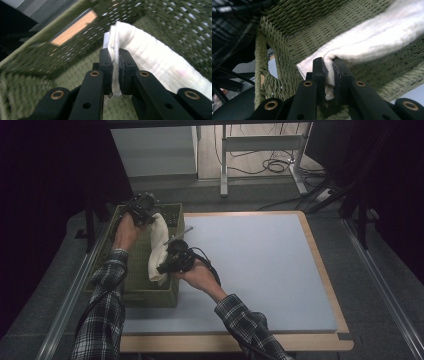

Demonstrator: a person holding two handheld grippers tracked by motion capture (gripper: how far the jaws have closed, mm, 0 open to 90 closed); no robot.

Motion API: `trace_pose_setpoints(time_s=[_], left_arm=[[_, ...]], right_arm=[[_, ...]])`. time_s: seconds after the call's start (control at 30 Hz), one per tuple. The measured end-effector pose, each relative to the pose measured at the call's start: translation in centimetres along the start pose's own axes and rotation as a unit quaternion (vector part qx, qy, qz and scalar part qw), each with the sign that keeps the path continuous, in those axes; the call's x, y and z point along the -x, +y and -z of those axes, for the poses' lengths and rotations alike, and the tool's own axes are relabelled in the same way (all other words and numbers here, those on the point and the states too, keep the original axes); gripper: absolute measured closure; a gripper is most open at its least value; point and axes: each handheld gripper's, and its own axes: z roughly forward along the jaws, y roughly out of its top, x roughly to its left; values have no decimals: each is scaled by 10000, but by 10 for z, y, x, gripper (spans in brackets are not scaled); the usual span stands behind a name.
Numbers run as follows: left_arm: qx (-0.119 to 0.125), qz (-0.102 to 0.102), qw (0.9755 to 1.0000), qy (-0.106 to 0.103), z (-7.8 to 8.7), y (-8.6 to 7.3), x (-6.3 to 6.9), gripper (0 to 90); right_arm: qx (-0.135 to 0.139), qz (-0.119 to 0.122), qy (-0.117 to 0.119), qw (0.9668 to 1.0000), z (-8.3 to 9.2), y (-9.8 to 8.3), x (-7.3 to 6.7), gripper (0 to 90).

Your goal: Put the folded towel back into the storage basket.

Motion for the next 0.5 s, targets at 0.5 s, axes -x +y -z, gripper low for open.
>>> trace_pose_setpoints(time_s=[0.5], left_arm=[[-380, -511, 9978, -189, -34, 14, 32, 740]], right_arm=[[-38, 58, -22, 10000, 0, 2, -2, 727]])
